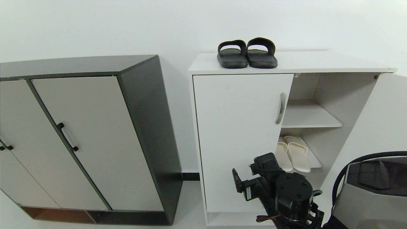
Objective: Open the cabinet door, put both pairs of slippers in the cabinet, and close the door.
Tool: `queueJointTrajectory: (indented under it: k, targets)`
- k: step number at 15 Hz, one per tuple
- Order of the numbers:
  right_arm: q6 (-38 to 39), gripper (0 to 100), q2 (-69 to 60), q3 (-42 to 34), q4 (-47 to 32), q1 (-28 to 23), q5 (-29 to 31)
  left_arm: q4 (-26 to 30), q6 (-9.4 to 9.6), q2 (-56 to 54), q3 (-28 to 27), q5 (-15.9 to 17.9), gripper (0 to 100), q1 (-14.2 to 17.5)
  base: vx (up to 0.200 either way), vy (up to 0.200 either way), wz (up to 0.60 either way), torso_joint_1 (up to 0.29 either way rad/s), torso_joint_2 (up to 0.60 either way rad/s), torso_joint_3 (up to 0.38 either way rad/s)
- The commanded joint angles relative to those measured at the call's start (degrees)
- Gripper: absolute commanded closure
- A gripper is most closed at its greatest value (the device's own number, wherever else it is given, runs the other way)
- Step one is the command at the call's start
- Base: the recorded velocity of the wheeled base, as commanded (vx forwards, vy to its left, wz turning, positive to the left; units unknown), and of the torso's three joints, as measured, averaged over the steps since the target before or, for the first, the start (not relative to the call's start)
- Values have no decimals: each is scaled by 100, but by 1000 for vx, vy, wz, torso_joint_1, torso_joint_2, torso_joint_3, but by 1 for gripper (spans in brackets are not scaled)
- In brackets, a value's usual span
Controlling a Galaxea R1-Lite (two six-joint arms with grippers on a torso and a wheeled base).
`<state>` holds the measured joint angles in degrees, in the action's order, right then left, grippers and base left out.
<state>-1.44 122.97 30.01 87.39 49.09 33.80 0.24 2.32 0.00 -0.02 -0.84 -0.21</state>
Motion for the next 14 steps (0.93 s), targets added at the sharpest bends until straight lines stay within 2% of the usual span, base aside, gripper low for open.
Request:
queueJointTrajectory:
  k: [1, 14]
  targets:
    - [-6, 0, 17, -4, -3, -14, 3, 11, -3, 0, 2, -4, 100, -6, 0, 0, 0, 100, -486, -354]
    - [-14, 0, 17, -22, -12, -14, 12, 11, -3, 9, 2, -4, 100, -6, 0, 0, 0, 156, -476, -318]
